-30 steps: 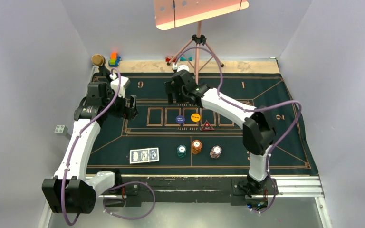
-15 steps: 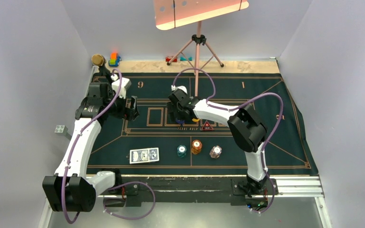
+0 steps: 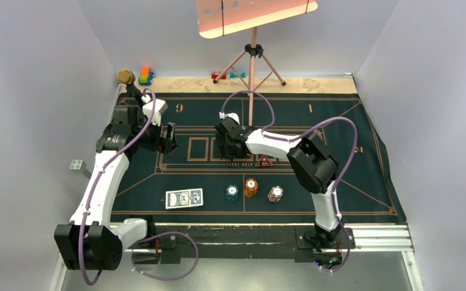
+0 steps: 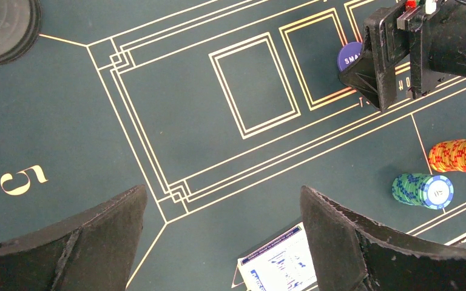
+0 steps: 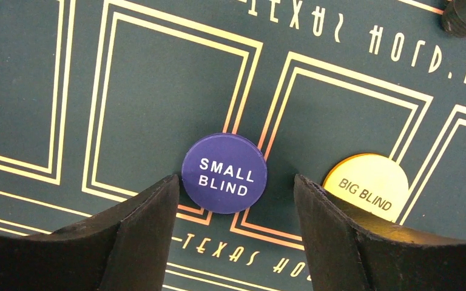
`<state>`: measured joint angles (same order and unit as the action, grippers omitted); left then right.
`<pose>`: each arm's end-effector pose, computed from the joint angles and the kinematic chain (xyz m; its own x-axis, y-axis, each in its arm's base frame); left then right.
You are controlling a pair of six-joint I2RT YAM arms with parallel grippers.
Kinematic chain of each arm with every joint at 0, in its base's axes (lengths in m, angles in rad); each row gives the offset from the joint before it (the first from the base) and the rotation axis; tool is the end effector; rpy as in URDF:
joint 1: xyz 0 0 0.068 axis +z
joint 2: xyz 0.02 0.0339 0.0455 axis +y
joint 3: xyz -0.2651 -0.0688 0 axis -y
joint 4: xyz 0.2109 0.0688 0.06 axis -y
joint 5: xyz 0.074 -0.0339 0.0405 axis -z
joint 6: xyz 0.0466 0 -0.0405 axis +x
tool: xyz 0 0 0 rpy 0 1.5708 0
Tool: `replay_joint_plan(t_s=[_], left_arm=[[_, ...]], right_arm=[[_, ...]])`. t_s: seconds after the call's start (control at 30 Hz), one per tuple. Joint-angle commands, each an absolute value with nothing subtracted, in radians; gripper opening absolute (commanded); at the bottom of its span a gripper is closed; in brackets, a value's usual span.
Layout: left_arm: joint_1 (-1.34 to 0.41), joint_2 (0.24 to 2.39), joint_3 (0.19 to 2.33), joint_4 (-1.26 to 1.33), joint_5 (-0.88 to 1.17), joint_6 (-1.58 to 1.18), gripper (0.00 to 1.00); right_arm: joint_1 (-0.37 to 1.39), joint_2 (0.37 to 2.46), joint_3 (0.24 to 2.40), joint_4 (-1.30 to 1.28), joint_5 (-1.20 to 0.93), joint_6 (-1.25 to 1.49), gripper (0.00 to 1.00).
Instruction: Distribute texas hold em gaming equipment
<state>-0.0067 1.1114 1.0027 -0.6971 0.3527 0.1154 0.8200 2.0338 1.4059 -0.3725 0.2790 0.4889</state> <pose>0.2000 -0.0174 0.3030 -0.6883 0.1127 -0.7166 0.3269 0.9300 -0.1678 0.2881 0.2899 0.1754 -0.7894 -0.1842 -0.5856 -0.2613 0.9640 0.0490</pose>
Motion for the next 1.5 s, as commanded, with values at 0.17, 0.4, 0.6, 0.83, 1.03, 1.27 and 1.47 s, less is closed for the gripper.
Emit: replay_joint_plan(t_s=[0.17,0.4,0.6,0.83,1.03,1.27,1.47], left_arm=[[0.000,1.107,1.008,-0.666,0.346,0.112,1.00],[0.000,1.107,1.006,-0.658,0.328,0.109,1.00],[0.000,1.115,1.003,-0.645,0.283,0.092,1.00],[0.022,1.173,1.015,-0.646,0.171,0.057,1.00],[0.032,1.176,1.017,-0.643,0.163,0.048,1.00],[0.034,1.174,1.009,-0.644,0.200,0.055,1.00],[0.034,1.174,1.009,-0.645,0.233,0.065,1.00]], right_arm=[[0.853,2.107,1.447,-0.347,0.254,0.499,0.65],[0.908,2.153,1.505,-0.370,0.236,0.496,0.48],[0.974,2.184,1.555,-0.370,0.199,0.490,0.40],[1.048,2.216,1.633,-0.329,0.095,0.466,0.37],[1.078,2.234,1.684,-0.290,0.026,0.468,0.37],[1.074,2.200,1.681,-0.311,0.096,0.442,0.77],[1.008,1.996,1.517,-0.276,0.184,0.426,0.87]])
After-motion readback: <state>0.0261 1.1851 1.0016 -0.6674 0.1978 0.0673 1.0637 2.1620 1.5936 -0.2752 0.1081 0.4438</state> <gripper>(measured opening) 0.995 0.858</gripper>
